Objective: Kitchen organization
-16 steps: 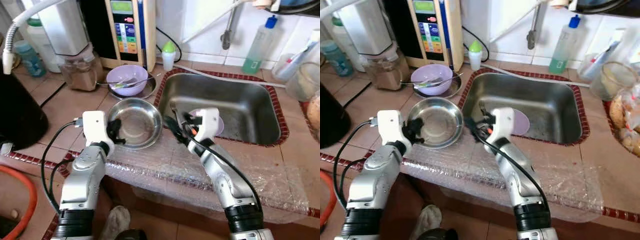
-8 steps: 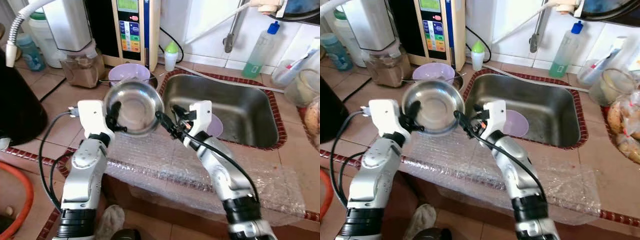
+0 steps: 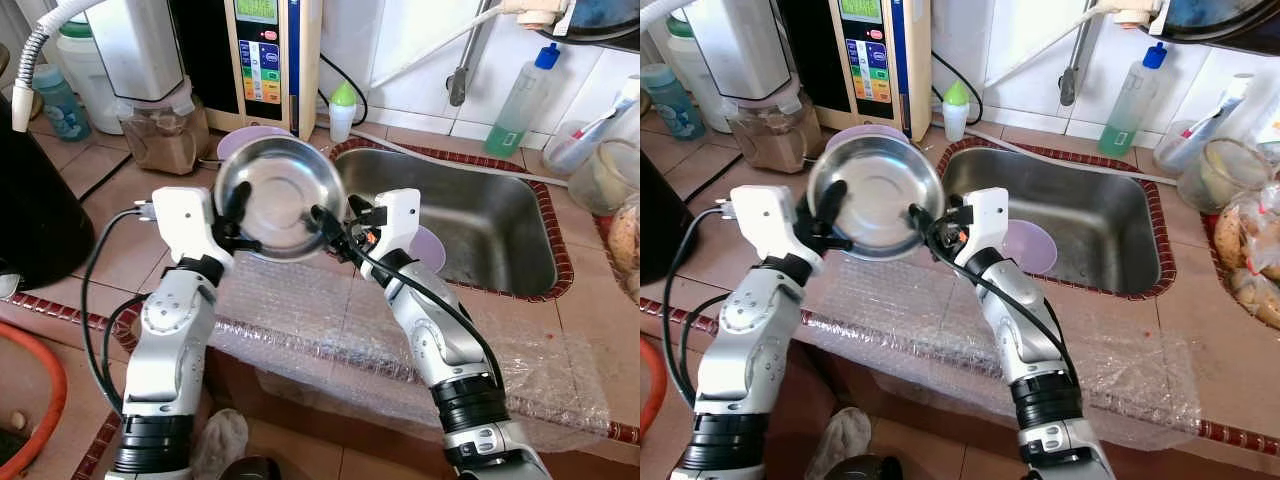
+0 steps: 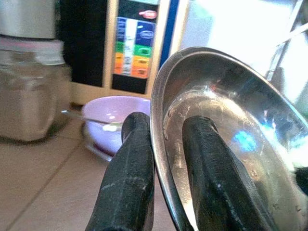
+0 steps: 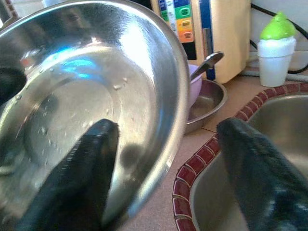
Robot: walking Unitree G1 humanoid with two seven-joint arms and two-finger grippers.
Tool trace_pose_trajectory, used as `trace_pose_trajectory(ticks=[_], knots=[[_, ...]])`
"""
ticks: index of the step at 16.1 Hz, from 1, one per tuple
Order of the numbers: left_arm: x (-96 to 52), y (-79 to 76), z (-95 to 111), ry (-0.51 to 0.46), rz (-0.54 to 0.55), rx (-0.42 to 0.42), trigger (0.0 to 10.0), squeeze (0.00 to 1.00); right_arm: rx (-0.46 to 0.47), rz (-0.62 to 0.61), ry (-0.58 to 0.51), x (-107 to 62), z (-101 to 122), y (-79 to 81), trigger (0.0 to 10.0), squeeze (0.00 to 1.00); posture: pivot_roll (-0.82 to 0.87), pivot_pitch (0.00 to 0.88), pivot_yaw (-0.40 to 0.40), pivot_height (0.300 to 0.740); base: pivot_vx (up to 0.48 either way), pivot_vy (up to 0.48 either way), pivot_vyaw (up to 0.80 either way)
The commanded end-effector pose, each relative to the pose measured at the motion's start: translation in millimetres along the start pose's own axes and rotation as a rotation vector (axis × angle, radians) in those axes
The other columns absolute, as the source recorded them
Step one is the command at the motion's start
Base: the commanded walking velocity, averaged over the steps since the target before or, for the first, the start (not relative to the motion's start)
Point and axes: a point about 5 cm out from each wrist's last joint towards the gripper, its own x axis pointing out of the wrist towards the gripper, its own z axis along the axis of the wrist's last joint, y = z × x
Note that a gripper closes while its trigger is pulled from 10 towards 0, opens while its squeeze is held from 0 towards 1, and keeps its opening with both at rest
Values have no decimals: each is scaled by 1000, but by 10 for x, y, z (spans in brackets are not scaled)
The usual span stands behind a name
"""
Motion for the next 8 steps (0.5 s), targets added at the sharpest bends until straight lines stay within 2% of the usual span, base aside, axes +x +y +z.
trace_pose_trajectory(ticks=[1,5,6,8], knots=[[7,-121,67,-56,-82,0,0,0,35,-46,26,-24,-48,-62,0,0,11,0,9,740,0,0,0],[8,-139,65,-68,-100,3,0,0,117,-91,40,-10,-15,-105,0,0,3,0,12,740,0,0,0],[12,-139,73,-76,-100,15,0,0,172,-112,71,-1,-12,-122,0,0,1,0,14,740,0,0,0],[14,-132,76,-82,-100,27,0,0,198,-129,98,5,-12,-130,0,0,0,0,12,740,0,0,0]])
